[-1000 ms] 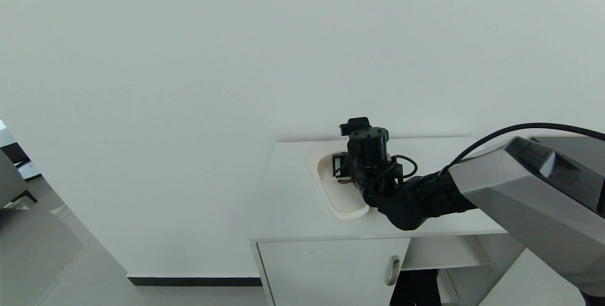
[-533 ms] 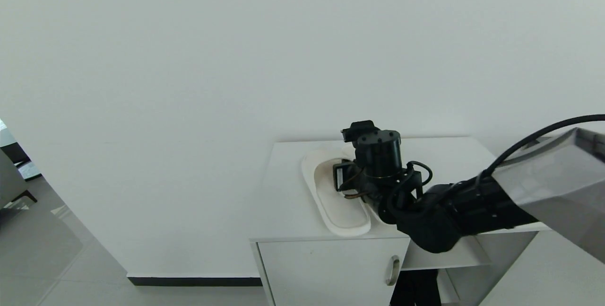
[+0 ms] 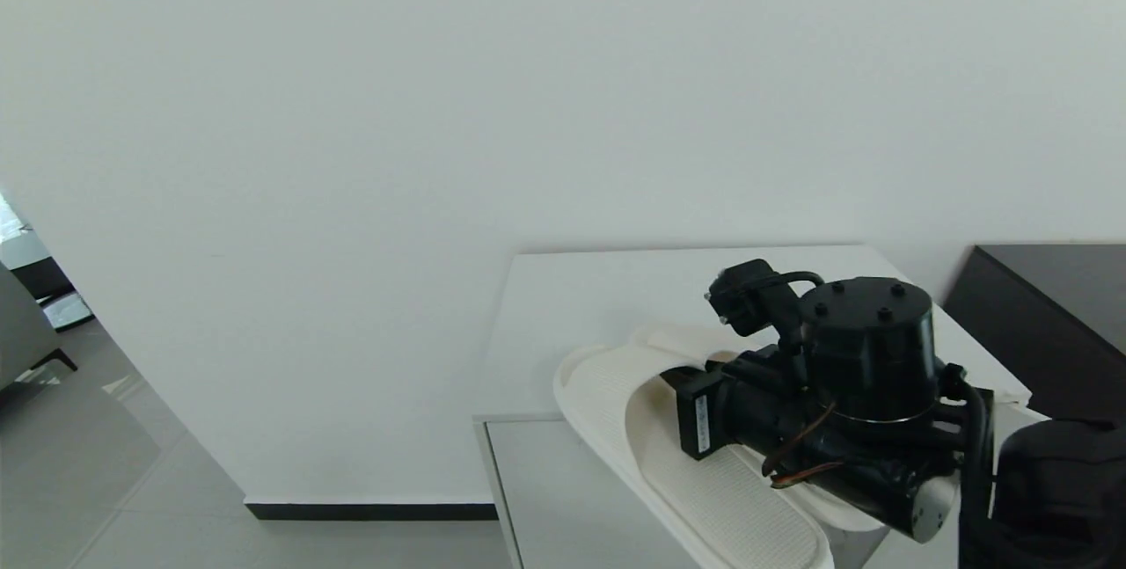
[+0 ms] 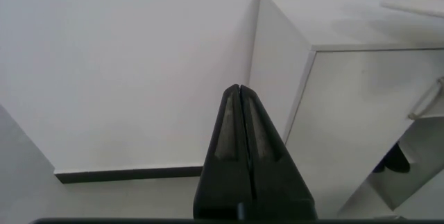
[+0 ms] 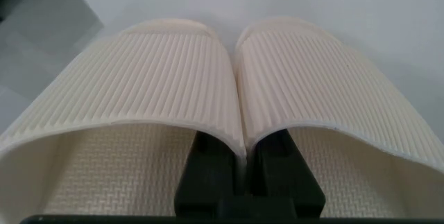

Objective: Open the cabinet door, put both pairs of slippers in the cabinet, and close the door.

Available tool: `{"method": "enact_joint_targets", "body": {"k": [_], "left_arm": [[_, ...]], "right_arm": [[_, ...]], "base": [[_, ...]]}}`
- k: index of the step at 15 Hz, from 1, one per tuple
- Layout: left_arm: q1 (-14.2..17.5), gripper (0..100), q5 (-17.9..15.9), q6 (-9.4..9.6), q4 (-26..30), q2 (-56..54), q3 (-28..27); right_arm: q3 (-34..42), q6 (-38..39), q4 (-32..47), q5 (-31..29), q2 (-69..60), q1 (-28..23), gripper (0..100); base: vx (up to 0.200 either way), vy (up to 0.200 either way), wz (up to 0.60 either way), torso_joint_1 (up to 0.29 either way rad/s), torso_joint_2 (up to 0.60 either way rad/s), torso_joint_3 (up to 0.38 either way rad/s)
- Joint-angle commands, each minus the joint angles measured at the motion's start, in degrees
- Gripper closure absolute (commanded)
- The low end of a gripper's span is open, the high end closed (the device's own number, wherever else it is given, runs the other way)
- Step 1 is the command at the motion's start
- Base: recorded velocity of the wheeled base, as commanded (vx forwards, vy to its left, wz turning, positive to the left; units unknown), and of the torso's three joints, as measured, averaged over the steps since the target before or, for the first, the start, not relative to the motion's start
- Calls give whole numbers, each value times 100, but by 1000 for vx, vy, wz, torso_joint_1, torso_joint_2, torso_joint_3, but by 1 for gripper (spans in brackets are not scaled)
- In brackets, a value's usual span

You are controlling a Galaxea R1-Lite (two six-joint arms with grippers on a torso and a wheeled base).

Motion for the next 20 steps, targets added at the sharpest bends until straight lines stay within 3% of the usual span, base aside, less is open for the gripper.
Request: {"method": "enact_joint_targets", "body": {"k": [1,3,10,15,20], "left_arm": [[0,100,0,-4,0,7,0],[0,100,0,-4,0,7,0],[0,100,0,-4,0,7,0],[0,100,0,5,0,7,0],[0,100,0,5,0,7,0]], "right_arm": [[117,-1,4,51,-279,27,100],[328,-10,4,412,-420,18,100],[759,-1,-5,807,-807,18,100],[1014,8,-5,1273,-877,18,100],[1075,17,4,1396,-851,9,100]], "base": [[-200,0,0,-7,-12,2],[-200,0,0,-7,2,-2],[-200,0,0,3,2,2],[0,0,0,0,0,0],[0,-200,0,6,6,2]]}}
